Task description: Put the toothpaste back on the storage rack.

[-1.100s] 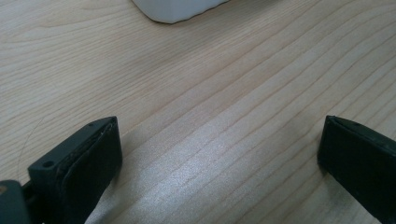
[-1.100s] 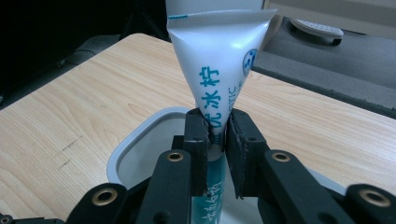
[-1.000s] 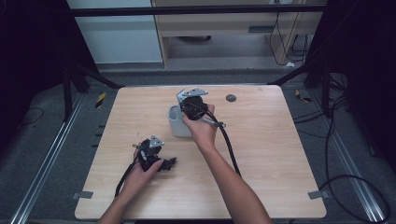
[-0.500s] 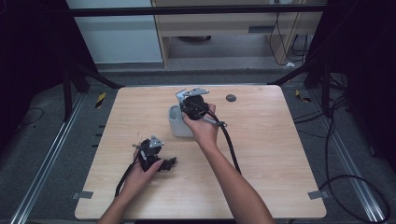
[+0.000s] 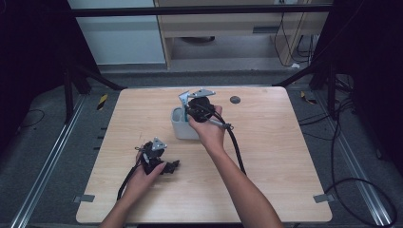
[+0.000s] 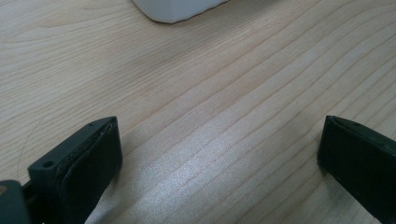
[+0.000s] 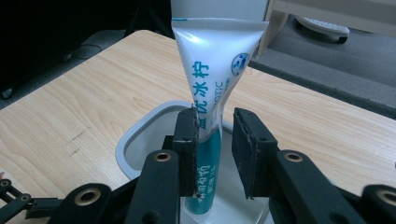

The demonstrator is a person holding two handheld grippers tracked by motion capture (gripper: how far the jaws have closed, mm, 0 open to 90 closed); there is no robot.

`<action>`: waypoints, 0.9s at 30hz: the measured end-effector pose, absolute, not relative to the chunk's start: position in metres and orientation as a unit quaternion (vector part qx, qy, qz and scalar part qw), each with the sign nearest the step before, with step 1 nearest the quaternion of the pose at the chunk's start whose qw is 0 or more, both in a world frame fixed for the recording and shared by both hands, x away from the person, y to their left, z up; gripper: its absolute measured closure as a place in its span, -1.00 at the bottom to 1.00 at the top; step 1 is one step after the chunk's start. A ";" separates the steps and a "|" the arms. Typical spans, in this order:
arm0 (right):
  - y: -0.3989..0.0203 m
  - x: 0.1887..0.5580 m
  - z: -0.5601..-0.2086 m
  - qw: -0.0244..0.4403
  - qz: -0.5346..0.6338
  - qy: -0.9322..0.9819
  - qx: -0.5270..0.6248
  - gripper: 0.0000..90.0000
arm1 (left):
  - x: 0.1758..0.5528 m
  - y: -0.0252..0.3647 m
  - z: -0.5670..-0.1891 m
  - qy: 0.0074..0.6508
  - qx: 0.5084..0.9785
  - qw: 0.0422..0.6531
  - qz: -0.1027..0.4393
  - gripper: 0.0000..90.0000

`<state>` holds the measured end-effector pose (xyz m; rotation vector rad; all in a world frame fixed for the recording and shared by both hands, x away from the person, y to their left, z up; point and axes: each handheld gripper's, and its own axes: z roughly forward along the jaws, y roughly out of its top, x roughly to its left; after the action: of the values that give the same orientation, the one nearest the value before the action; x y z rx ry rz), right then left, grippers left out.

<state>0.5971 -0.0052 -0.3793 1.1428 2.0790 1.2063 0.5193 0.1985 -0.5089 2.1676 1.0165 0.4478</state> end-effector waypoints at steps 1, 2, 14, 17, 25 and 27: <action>-0.006 0.597 -0.378 0.238 0.440 0.759 0.416 0.54 | 0.519 0.198 -0.509 0.392 0.835 0.346 0.173 -1.00; -0.006 0.597 -0.378 0.238 0.440 0.759 0.416 0.54 | 0.519 0.199 -0.509 0.392 0.835 0.346 0.173 -1.00; -0.013 0.593 -0.376 0.234 0.433 0.766 0.413 0.28 | 0.519 0.199 -0.509 0.392 0.835 0.346 0.173 -1.00; -0.014 0.590 -0.373 0.229 0.432 0.769 0.412 0.14 | 0.519 0.199 -0.509 0.391 0.835 0.345 0.173 -1.00; -0.019 0.584 -0.366 0.233 0.435 0.770 0.404 -0.17 | 0.519 0.199 -0.509 0.392 0.835 0.346 0.173 -1.00; -0.020 0.583 -0.365 0.234 0.434 0.772 0.402 -0.21 | 0.519 0.199 -0.509 0.391 0.835 0.346 0.173 -1.00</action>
<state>0.5832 -0.0196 -0.3653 1.1023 2.1176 1.1919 0.5194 0.1986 -0.5088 2.1680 1.0160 0.4484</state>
